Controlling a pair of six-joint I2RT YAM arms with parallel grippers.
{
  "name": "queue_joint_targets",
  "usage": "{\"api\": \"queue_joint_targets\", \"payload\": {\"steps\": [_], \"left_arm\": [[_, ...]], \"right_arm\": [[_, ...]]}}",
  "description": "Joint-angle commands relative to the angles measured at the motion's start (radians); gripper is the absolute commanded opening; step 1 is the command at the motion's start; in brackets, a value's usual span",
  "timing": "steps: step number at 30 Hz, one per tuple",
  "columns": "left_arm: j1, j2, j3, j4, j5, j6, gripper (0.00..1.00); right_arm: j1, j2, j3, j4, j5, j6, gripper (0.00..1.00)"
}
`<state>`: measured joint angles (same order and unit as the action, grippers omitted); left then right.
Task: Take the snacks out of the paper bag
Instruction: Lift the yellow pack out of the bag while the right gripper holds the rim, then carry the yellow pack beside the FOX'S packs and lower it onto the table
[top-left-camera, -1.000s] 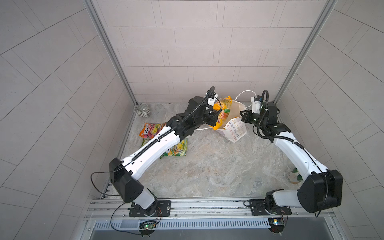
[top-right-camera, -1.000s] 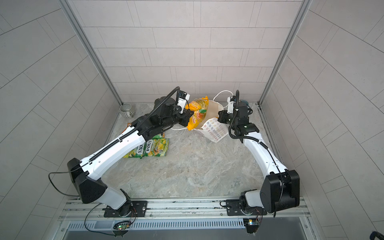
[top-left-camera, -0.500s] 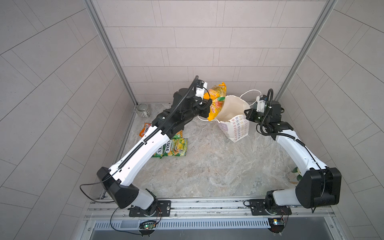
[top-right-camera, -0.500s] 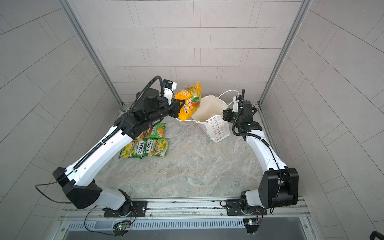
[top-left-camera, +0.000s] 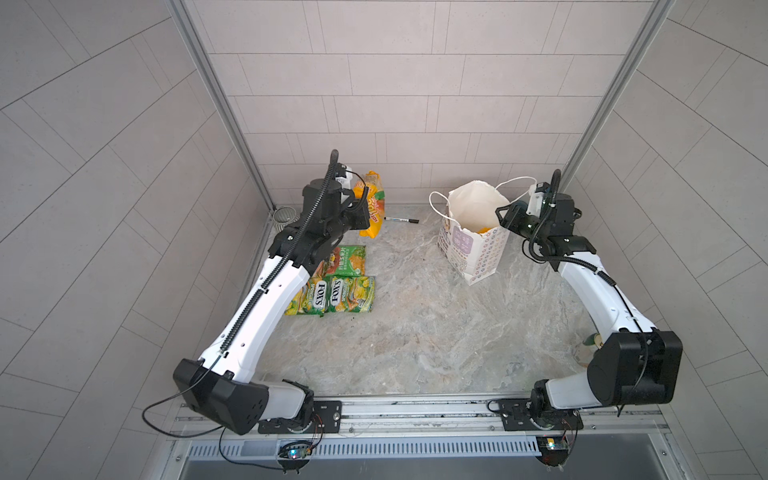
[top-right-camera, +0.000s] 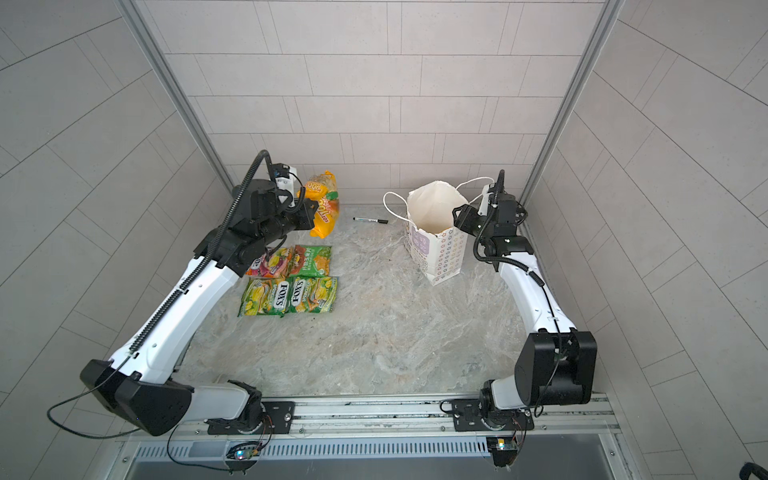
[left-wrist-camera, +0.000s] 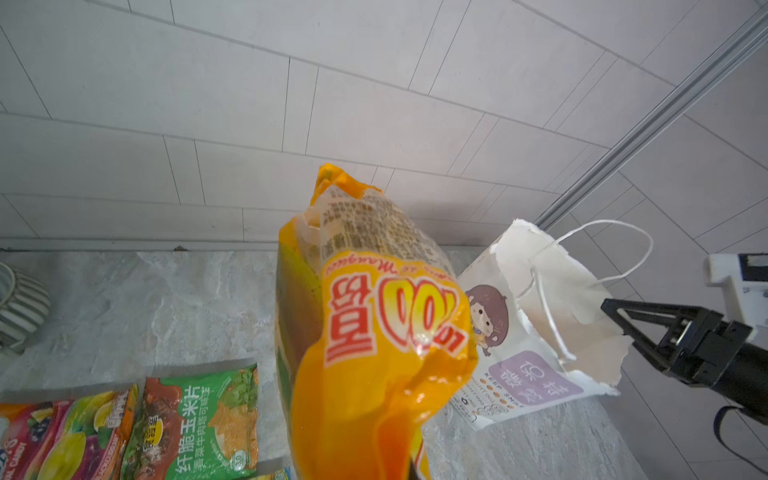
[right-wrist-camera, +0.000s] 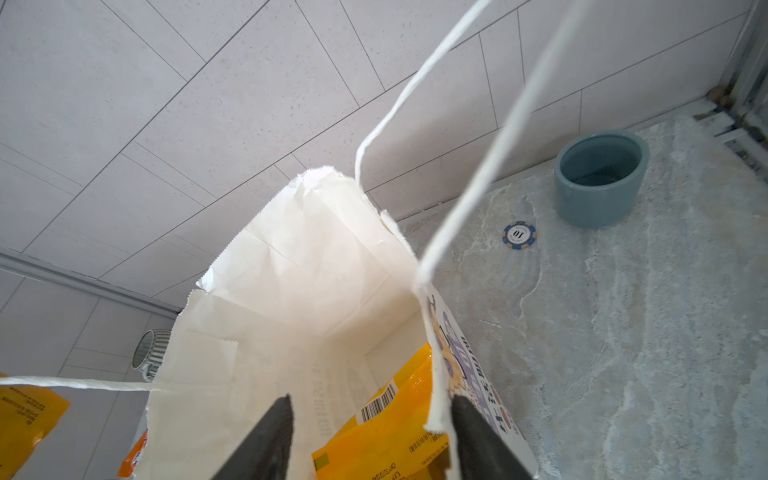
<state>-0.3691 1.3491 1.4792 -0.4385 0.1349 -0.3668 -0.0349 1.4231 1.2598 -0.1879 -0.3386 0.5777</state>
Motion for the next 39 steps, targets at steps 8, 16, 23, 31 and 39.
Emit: {"api": "queue_joint_targets", "payload": {"steps": [8, 16, 23, 31, 39], "left_arm": [[0.029, 0.007, -0.16, 0.092, 0.192, -0.115, 0.0], [0.042, 0.182, -0.175, 0.168, 0.285, -0.192, 0.0], [0.009, 0.321, -0.135, 0.207, 0.359, -0.228, 0.0], [0.006, 0.459, -0.115, 0.325, 0.427, -0.31, 0.0], [0.061, 0.575, -0.011, 0.154, 0.408, -0.156, 0.13]], "right_arm": [[0.0, -0.147, -0.04, 0.004, 0.144, 0.102, 0.77], [0.01, -0.317, -0.228, 0.105, 0.213, 0.138, 0.77], [0.029, -0.409, -0.452, 0.288, 0.151, 0.128, 0.76], [0.044, -0.43, -0.479, 0.236, 0.164, -0.005, 0.76], [0.044, -0.412, -0.473, 0.218, 0.17, -0.016, 0.76]]}}
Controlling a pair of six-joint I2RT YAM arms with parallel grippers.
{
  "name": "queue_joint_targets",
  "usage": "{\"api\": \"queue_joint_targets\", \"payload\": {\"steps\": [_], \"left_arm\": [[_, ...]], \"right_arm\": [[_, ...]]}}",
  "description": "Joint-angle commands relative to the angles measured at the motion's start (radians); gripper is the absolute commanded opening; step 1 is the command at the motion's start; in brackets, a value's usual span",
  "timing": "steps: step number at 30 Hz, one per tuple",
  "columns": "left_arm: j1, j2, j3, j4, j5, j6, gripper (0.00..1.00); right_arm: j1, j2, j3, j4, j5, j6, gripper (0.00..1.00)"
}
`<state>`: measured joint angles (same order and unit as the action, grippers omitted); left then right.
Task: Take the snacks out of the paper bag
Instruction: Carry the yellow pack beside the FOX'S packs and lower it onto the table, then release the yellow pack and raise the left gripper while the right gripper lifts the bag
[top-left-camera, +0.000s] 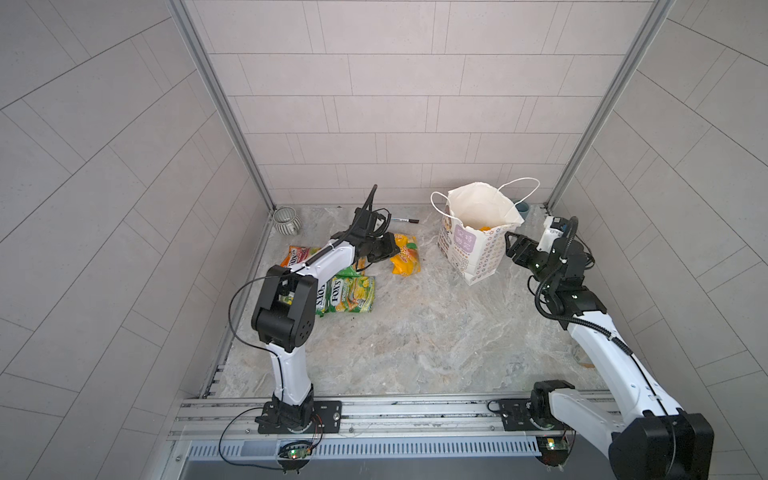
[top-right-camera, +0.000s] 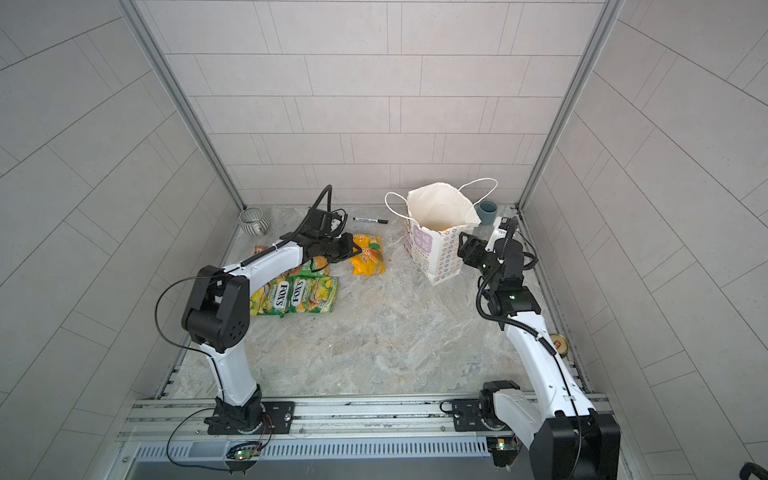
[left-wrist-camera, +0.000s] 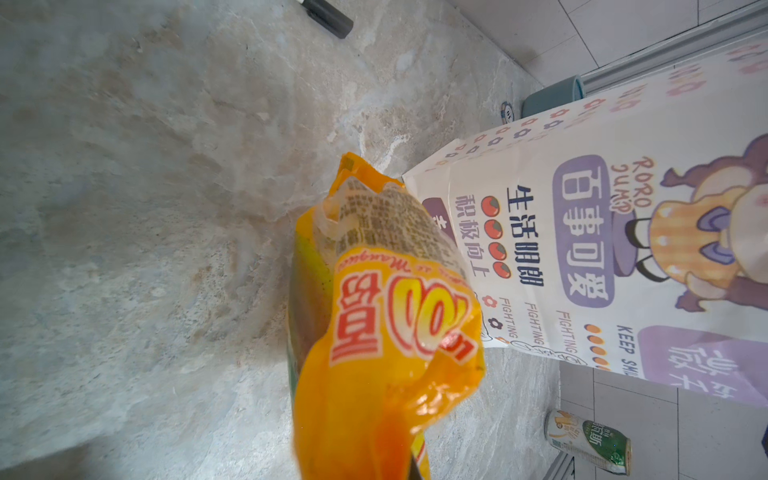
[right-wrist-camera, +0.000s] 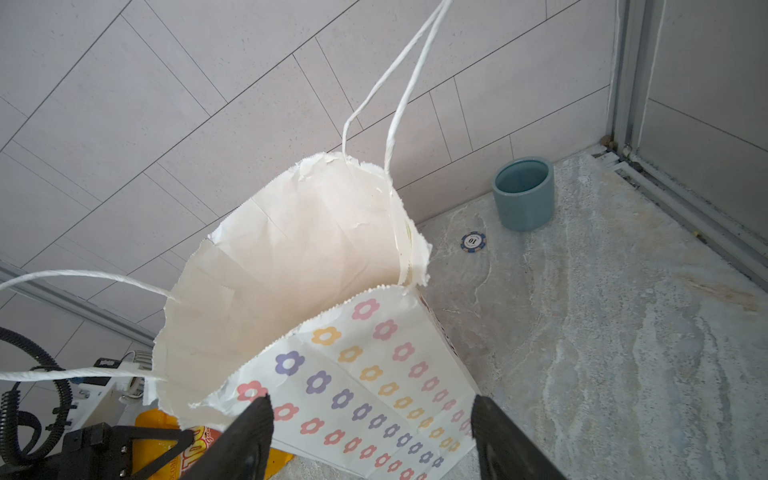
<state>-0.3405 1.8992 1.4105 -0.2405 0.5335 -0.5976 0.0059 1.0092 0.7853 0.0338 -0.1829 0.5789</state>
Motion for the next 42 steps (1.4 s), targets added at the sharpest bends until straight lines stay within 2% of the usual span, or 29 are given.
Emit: {"api": "queue_joint_targets", "payload": {"steps": [1, 3, 4, 9, 13, 15, 19, 24, 26, 31, 35, 42], "left_arm": [[0.044, 0.043, 0.083, -0.077, 0.011, 0.111, 0.13], [0.059, 0.082, 0.145, -0.163, 0.002, 0.175, 0.15], [0.07, 0.106, 0.183, -0.212, -0.008, 0.204, 0.23], [0.105, 0.206, 0.36, -0.42, -0.023, 0.337, 0.39], [0.127, 0.267, 0.44, -0.503, -0.067, 0.385, 0.39], [0.134, 0.282, 0.457, -0.519, -0.09, 0.403, 0.32], [0.141, 0.32, 0.51, -0.577, -0.137, 0.451, 0.36], [0.141, 0.375, 0.575, -0.626, -0.12, 0.506, 0.36], [0.137, 0.398, 0.6, -0.645, -0.112, 0.529, 0.3], [0.135, 0.439, 0.637, -0.685, -0.111, 0.566, 0.29], [0.129, 0.442, 0.639, -0.695, -0.12, 0.579, 0.29], [0.115, 0.453, 0.686, -0.698, -0.137, 0.579, 0.38]], "right_arm": [[0.003, 0.007, 0.002, -0.002, 0.011, -0.015, 0.76], [0.003, 0.021, 0.002, 0.002, 0.009, -0.014, 0.76], [0.003, 0.027, 0.006, -0.001, 0.008, -0.014, 0.76], [0.003, 0.042, 0.004, 0.012, -0.008, -0.001, 0.75], [0.002, 0.042, 0.003, 0.011, -0.004, -0.003, 0.75], [0.002, 0.04, 0.003, 0.01, -0.001, -0.006, 0.75], [0.002, 0.045, 0.002, 0.013, 0.002, -0.006, 0.75], [0.002, 0.056, 0.005, 0.017, 0.002, -0.003, 0.75], [0.002, 0.058, 0.004, 0.02, -0.001, -0.002, 0.75], [0.002, 0.065, 0.006, 0.023, -0.003, 0.0, 0.75], [0.002, 0.066, 0.007, 0.024, -0.002, 0.0, 0.75], [0.002, 0.081, 0.039, -0.003, -0.022, -0.017, 0.75]]}}
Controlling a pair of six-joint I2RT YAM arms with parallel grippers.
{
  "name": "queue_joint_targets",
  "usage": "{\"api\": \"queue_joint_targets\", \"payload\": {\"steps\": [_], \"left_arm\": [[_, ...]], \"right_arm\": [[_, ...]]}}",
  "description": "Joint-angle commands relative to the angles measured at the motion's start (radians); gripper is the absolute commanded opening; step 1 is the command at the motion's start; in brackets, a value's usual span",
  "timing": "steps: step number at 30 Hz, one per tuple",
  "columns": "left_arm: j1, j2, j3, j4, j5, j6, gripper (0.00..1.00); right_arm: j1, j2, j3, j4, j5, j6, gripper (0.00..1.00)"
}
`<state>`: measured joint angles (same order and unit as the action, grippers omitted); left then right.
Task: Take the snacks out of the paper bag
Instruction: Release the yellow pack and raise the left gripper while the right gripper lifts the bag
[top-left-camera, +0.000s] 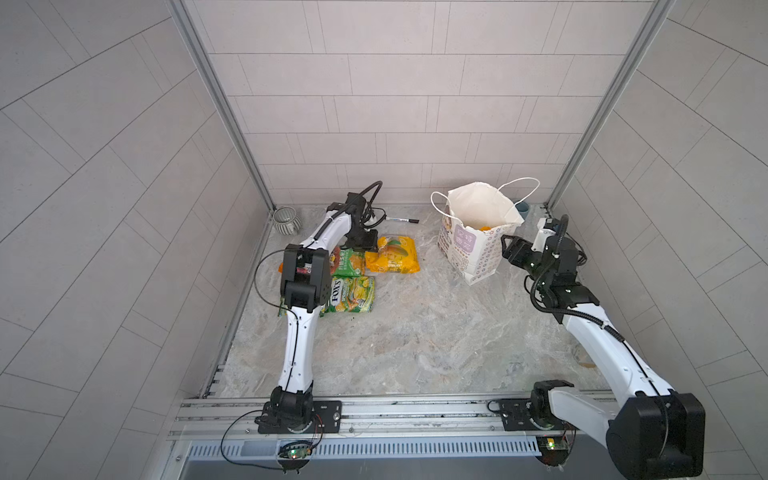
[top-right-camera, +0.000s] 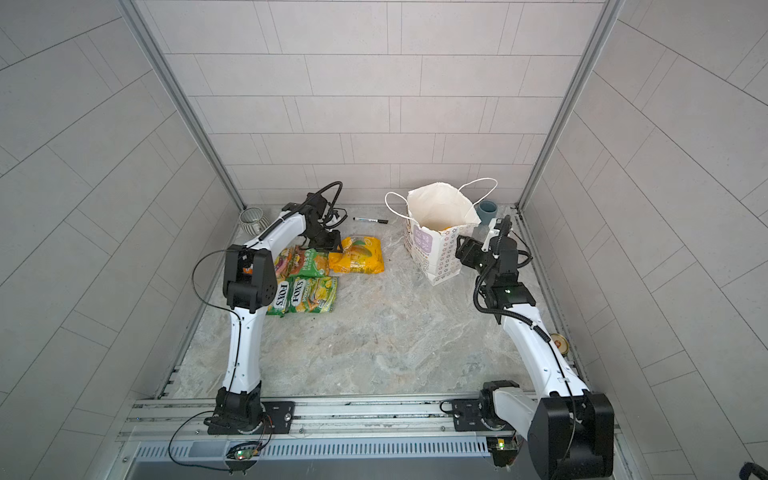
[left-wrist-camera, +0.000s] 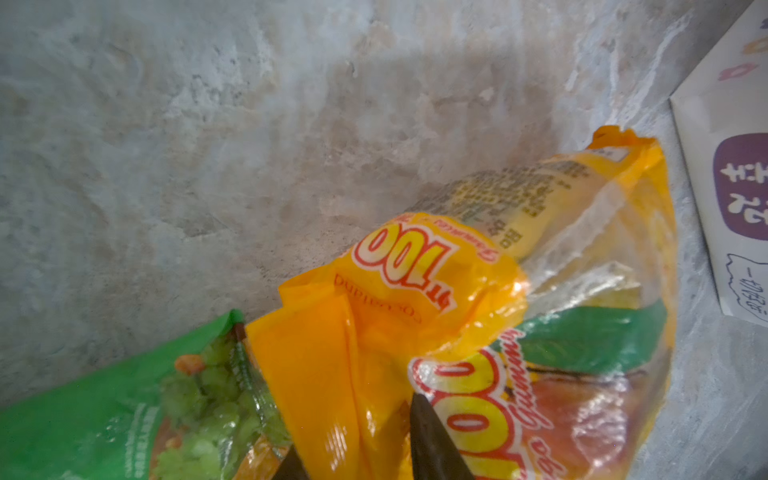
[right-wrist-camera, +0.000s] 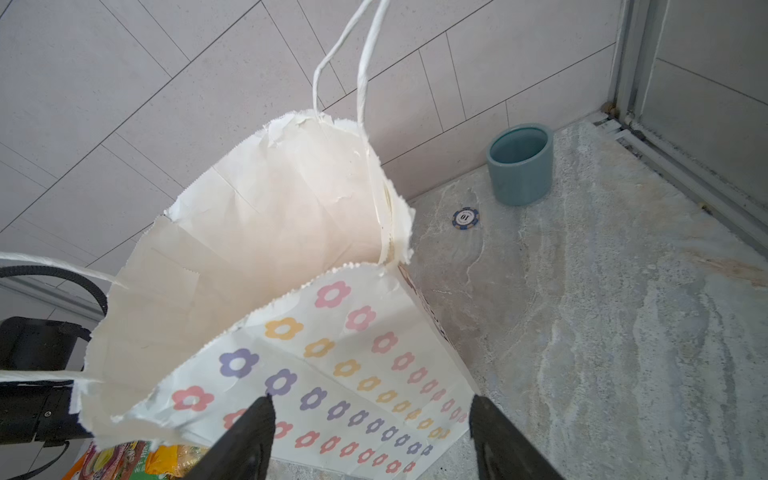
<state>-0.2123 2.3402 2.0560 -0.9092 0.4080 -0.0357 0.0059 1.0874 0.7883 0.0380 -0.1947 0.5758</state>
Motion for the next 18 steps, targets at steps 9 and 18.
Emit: {"api": "queue_joint_targets", "payload": {"steps": [9, 18], "left_arm": [[-0.015, -0.065, 0.073, -0.061, -0.123, -0.04, 0.65], [-0.02, -0.41, -0.165, 0.103, -0.165, -0.174, 0.68]], "right_arm": [[0.0, 0.023, 0.252, -0.193, 0.02, -0.078, 0.89], [-0.107, 0.279, 0.674, -0.558, -0.09, -0.165, 0.78]]}}
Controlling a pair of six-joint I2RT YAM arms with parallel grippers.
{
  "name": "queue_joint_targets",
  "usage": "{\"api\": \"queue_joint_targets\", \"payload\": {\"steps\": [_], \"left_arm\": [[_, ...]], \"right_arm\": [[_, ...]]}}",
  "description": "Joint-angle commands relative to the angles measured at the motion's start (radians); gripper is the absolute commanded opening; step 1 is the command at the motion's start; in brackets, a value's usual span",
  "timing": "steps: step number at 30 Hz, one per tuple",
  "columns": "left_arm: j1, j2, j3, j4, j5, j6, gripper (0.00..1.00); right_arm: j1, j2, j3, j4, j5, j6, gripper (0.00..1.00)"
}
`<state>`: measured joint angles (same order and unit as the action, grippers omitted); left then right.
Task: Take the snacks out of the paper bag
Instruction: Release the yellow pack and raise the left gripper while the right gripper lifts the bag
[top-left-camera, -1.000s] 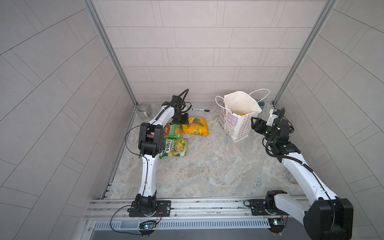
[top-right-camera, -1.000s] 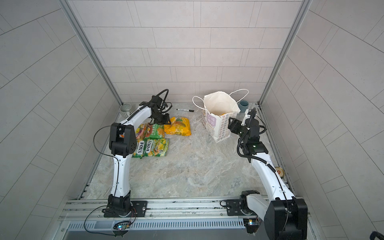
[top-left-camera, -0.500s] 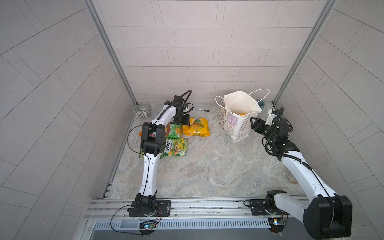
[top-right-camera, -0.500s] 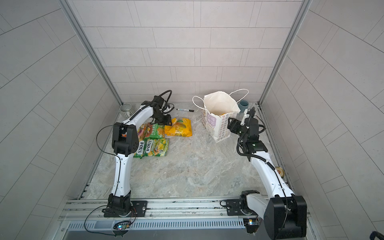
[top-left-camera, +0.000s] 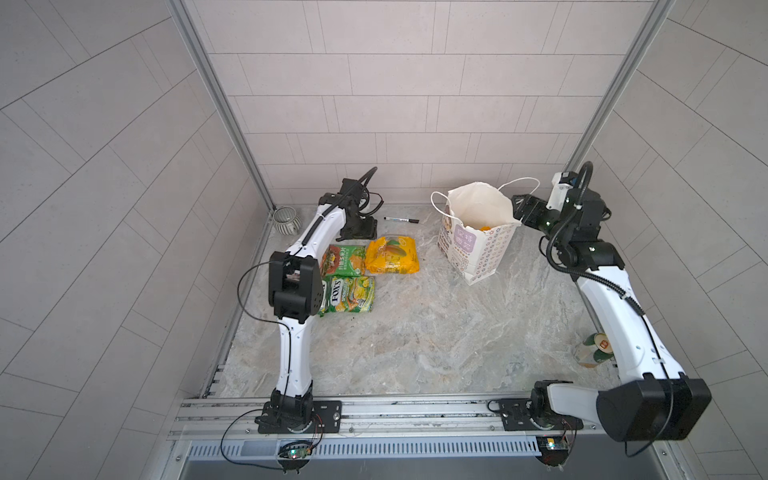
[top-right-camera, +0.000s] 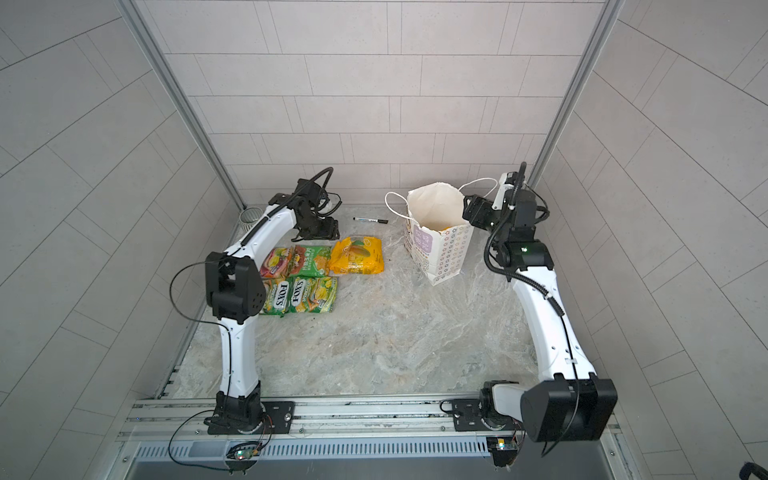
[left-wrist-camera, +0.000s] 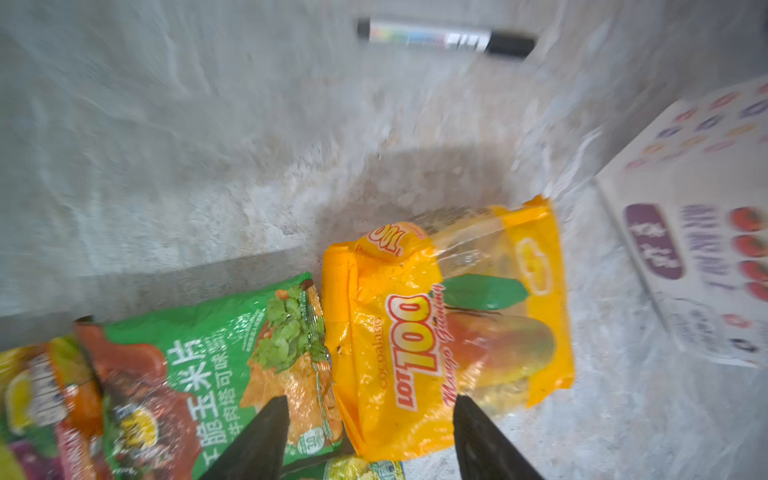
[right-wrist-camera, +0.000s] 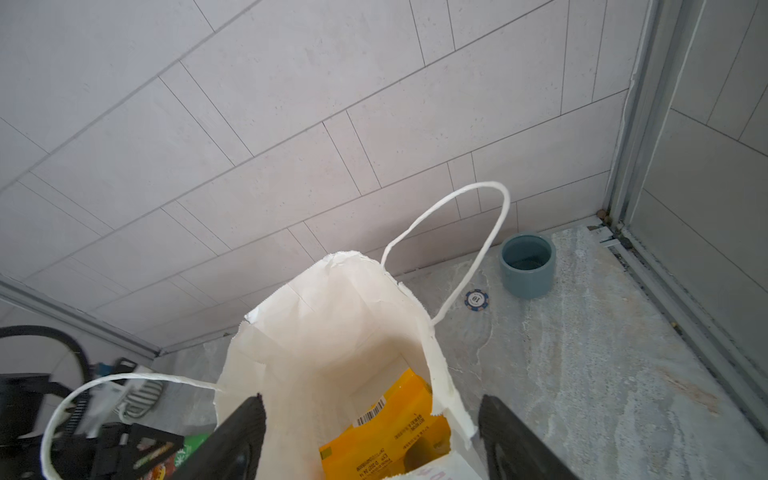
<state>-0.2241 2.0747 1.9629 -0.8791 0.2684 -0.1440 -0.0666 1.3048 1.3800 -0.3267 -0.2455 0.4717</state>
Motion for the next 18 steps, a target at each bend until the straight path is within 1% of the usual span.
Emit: {"api": "queue_joint_targets", "payload": {"steps": [1, 3, 4, 6, 7, 9, 12, 15, 17, 18], "left_arm": [[-0.014, -0.203, -0.141, 0.124, -0.029, -0.086, 0.68], [-0.029, -0.311, -0.277, 0.247, -0.022, -0.123, 0.68], [-0.04, -0.368, -0.349, 0.325, -0.018, -0.142, 0.69], [-0.072, -0.459, -0.491, 0.503, -0.022, -0.17, 0.69], [-0.081, -0.494, -0.535, 0.563, -0.021, -0.18, 0.71], [-0.097, -0.524, -0.564, 0.609, -0.011, -0.191, 0.71], [-0.106, -0.522, -0.542, 0.58, -0.008, -0.171, 0.71], [-0.108, -0.515, -0.535, 0.567, -0.003, -0.163, 0.71], [-0.107, -0.506, -0.532, 0.569, 0.008, -0.165, 0.71], [-0.107, -0.501, -0.53, 0.568, 0.017, -0.169, 0.71]], "right_arm": [[-0.045, 0.087, 0.114, -0.226, -0.03, -0.088, 0.78], [-0.048, 0.126, 0.167, -0.275, -0.001, -0.149, 0.78], [-0.053, 0.149, 0.193, -0.294, 0.018, -0.161, 0.78], [-0.056, 0.189, 0.224, -0.292, 0.002, -0.191, 0.78], [-0.059, 0.221, 0.251, -0.298, -0.012, -0.201, 0.78], [-0.059, 0.289, 0.312, -0.322, -0.07, -0.236, 0.78], [-0.059, 0.387, 0.4, -0.37, -0.136, -0.286, 0.75], [-0.048, 0.431, 0.419, -0.352, -0.164, -0.334, 0.72], [-0.037, 0.451, 0.424, -0.331, -0.147, -0.358, 0.71], [-0.034, 0.465, 0.439, -0.339, -0.153, -0.376, 0.68]]}}
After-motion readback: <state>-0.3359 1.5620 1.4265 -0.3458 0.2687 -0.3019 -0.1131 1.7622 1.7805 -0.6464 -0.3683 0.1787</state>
